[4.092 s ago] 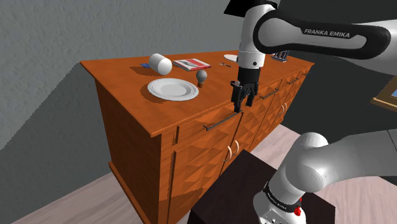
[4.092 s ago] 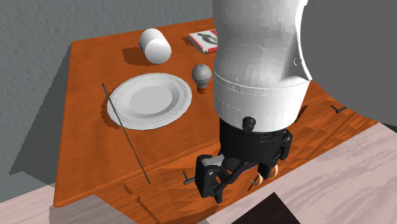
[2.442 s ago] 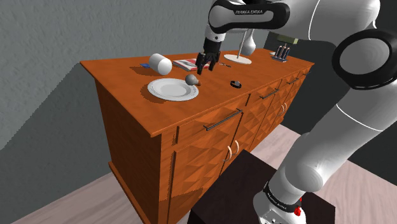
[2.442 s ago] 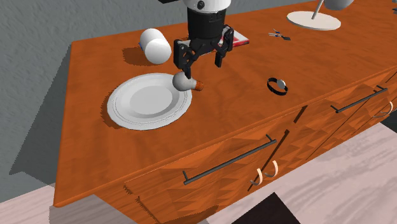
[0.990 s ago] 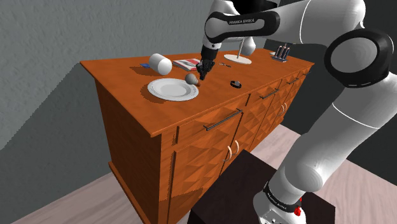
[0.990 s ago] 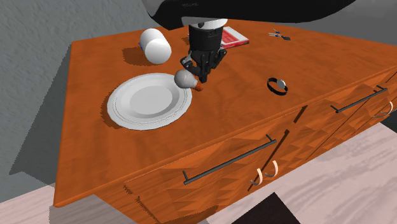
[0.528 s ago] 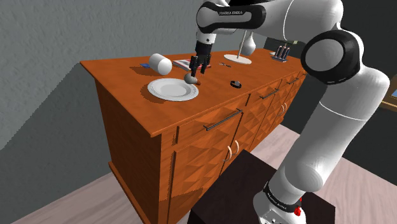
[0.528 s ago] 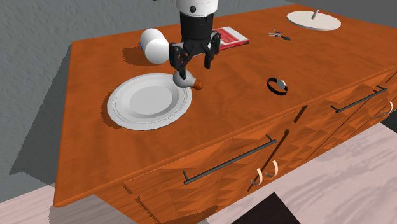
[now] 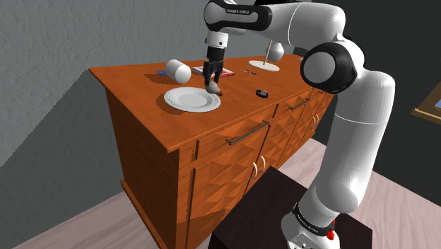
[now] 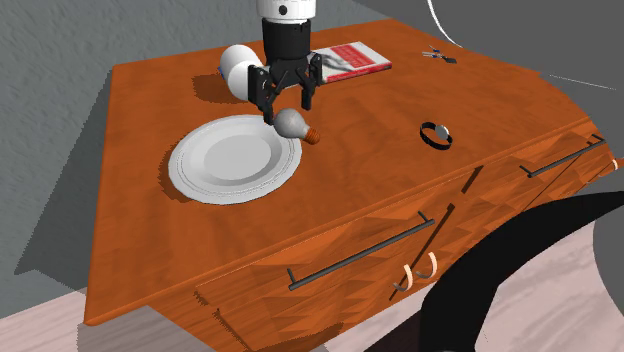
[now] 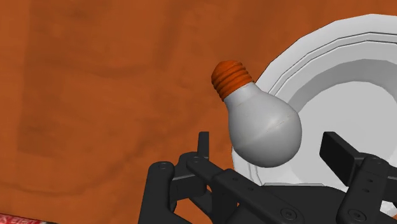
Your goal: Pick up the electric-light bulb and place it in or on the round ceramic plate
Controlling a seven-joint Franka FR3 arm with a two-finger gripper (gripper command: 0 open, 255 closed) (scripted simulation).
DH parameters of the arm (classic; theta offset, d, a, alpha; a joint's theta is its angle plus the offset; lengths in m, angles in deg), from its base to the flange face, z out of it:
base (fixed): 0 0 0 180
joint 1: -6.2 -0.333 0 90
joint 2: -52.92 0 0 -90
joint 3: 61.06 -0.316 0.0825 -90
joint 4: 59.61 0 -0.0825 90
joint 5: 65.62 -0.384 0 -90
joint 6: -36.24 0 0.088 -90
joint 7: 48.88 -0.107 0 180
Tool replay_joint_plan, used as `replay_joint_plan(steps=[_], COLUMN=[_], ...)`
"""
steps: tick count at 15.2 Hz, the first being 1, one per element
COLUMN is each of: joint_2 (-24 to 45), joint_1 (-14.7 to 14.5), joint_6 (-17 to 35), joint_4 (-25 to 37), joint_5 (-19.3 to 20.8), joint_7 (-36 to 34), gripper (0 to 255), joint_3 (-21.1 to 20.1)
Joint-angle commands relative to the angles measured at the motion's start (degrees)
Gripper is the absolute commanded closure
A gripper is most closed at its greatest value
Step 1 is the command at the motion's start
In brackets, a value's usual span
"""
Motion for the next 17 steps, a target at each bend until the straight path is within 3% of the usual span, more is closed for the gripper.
replay_joint_plan(steps=[1,10,11,17], joint_2=[-0.41,-0.73,-0.73,-0.73], joint_1=[-0.21,-0.32,-0.32,-0.32], joint_6=[1.64,2.97,2.97,2.97], joint_4=[-2.08,-3.72,-3.72,-3.73], joint_5=[0.03,0.06,0.06,0.06], joint_7=[-0.04,-0.02,-0.02,-0.02], gripper=[0,0,255,255], joint_3=[-0.10,-0.13,-0.13,-0.13])
